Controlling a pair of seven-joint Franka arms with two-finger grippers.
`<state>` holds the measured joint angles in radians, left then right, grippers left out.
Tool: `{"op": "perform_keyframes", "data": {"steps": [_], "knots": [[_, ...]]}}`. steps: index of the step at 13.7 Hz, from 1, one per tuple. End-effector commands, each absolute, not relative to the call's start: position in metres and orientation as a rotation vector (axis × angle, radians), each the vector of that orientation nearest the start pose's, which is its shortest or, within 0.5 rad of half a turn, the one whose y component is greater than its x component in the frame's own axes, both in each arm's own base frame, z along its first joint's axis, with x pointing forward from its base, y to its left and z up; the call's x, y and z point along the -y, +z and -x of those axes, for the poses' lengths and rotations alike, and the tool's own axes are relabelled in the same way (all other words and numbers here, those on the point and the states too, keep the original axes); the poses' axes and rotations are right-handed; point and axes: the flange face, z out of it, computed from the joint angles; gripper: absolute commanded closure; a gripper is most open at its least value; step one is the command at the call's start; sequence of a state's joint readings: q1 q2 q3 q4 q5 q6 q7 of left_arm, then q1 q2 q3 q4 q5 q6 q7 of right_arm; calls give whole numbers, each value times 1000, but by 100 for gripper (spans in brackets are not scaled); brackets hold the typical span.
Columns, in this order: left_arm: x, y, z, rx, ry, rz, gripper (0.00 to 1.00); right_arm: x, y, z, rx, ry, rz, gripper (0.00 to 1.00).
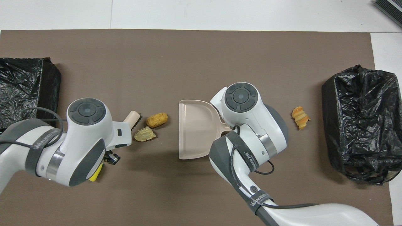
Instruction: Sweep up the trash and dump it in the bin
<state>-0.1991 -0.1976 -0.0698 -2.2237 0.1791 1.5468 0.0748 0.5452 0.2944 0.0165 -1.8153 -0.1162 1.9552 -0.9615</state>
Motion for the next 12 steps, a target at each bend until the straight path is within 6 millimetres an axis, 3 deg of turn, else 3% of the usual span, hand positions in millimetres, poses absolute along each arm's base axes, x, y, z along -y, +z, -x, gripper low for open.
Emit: {"op": "perform_keyframes", "data": {"steps": [1, 4, 5, 9, 12], "knots": [[67, 414, -375, -360, 659, 2806, 100, -324, 359, -520, -2144, -244, -2163, 100], [25, 406, -359, 132, 643, 2792, 100, -324, 358, -519, -2146, -251, -2161, 100], [16, 405, -356, 225, 635, 2784, 100, -324, 358, -519, -2146, -251, -2161, 100], [-1, 384, -343, 382, 665, 2749, 100, -323, 355, -518, -2145, -258, -2163, 100], [7, 366, -342, 485, 632, 2741, 100, -322, 354, -517, -2145, -263, -2163, 100]]}}
